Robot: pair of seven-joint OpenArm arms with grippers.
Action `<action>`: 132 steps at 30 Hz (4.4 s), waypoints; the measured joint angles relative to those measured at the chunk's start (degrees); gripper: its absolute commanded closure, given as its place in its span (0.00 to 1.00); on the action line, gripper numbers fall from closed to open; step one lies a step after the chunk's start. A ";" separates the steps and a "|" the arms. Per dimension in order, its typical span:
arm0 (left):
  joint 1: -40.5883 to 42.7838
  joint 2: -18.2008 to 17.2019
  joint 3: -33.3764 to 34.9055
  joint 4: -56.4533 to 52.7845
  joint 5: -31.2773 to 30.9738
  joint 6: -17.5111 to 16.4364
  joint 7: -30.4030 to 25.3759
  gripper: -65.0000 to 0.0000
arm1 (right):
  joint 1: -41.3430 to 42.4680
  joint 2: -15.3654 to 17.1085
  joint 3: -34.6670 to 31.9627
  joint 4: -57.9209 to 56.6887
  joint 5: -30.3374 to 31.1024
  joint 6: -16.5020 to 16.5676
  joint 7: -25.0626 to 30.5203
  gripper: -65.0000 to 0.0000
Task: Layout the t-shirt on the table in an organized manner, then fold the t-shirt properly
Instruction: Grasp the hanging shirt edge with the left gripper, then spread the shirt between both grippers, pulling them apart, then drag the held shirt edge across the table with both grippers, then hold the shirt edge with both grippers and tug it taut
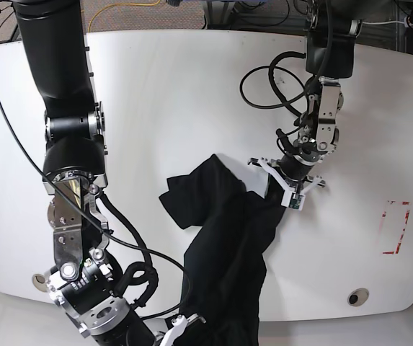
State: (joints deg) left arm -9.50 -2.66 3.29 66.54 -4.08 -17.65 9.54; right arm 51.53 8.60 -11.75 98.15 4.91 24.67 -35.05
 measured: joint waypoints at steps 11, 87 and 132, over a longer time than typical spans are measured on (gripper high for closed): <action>6.14 -2.99 -5.51 14.47 -0.09 -0.74 7.26 1.00 | -0.22 2.86 2.19 -1.53 0.24 -0.02 0.31 1.00; 4.26 -7.45 -24.87 46.95 -1.81 -19.74 49.11 1.00 | -42.47 9.77 32.85 10.69 1.07 2.49 -7.80 1.00; 31.91 -10.25 -33.40 47.39 -1.57 -23.08 48.24 1.00 | -78.77 -5.75 41.13 14.60 1.73 2.58 -7.04 0.93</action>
State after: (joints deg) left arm 22.41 -12.91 -30.11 113.93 -5.65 -40.73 57.78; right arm -27.24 2.85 29.39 112.75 6.63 27.24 -42.09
